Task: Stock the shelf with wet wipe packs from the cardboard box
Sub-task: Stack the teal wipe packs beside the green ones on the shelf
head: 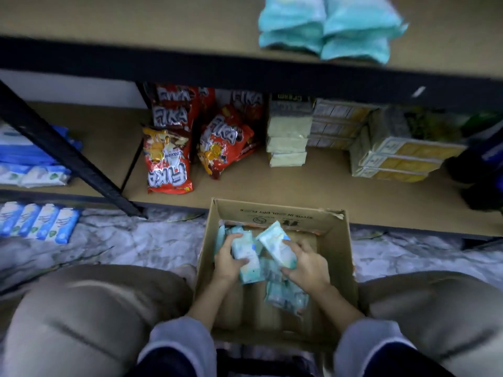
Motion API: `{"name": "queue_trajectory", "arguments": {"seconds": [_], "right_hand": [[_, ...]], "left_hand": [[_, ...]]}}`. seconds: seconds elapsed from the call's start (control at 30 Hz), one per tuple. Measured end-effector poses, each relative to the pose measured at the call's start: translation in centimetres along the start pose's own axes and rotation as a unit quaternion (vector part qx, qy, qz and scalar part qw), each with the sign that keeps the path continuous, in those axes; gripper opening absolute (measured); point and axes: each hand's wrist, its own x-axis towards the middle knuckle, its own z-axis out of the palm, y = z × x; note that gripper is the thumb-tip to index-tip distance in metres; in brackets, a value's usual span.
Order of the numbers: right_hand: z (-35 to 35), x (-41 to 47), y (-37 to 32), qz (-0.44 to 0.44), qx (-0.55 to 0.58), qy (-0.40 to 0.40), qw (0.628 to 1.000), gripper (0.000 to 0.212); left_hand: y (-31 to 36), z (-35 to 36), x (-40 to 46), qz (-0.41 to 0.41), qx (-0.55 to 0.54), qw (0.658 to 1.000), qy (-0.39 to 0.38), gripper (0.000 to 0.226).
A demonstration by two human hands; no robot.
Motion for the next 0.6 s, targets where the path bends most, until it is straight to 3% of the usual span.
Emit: {"name": "queue_trajectory", "arguments": {"seconds": [0.23,0.6], "right_hand": [[-8.8,-2.9,-2.0,-0.023,0.071,0.249,0.966,0.059],[-20.4,-8.1,-3.3,-0.062,0.143,0.455,0.877,0.057]], "left_hand": [[11.5,-2.0,-1.4,0.145,-0.043,0.988,0.009,0.052],[24.9,-4.8,-7.5,0.348,-0.073,0.935,-0.001,0.054]]}}
